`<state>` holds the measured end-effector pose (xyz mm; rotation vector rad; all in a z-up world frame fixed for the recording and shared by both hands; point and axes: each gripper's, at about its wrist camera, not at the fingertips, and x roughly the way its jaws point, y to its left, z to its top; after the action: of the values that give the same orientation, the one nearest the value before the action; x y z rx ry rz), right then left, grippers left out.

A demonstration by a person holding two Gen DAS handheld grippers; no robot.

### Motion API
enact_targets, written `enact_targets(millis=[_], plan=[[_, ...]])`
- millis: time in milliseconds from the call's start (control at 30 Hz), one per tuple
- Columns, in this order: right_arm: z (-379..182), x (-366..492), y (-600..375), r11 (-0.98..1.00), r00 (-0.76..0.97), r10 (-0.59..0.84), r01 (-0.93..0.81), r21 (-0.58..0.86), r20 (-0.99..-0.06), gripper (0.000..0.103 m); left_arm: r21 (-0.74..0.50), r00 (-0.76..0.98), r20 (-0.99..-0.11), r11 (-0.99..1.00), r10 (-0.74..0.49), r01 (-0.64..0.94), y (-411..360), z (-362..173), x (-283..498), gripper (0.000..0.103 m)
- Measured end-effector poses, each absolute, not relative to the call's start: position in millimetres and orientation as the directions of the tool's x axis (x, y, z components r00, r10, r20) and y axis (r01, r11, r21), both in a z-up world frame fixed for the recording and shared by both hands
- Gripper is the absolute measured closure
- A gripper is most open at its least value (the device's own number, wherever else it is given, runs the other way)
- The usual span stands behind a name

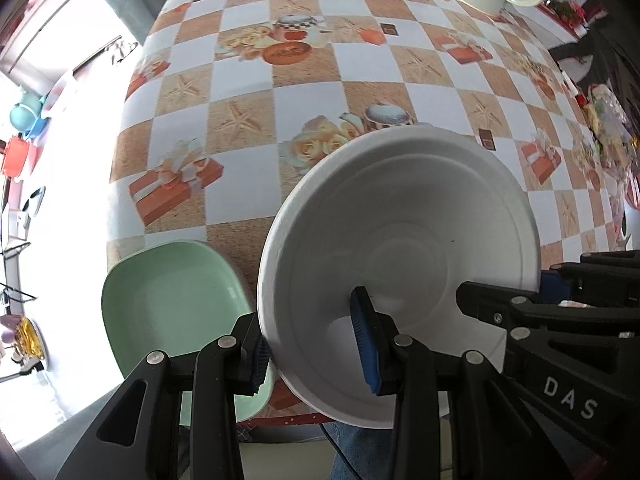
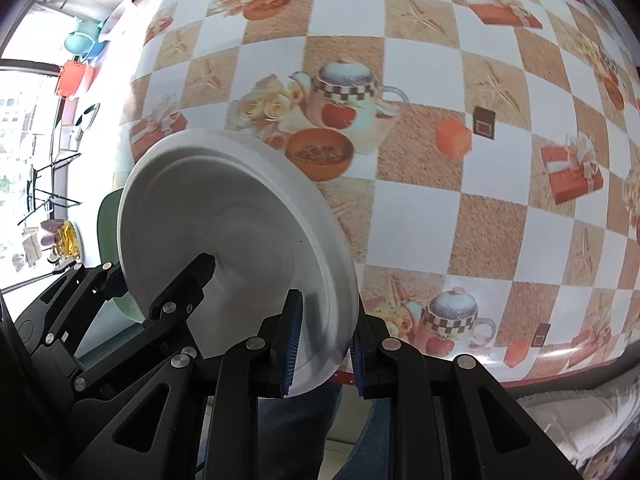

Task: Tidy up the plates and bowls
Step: 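Carry the white bowl stack with both tools over the green plate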

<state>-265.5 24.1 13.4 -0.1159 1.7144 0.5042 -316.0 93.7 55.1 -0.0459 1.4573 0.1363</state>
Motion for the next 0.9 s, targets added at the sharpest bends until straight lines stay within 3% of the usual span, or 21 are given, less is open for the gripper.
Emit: enact_targets(millis=[900], plan=[[59.8,-272.7,100.7,0.799,-0.167,0.199,-0.542,0.259,-0.965,0.078,0.043,0.197,-0.974,0.947,0.111,-0.32,172.5,85.1,-330.1,0.063]])
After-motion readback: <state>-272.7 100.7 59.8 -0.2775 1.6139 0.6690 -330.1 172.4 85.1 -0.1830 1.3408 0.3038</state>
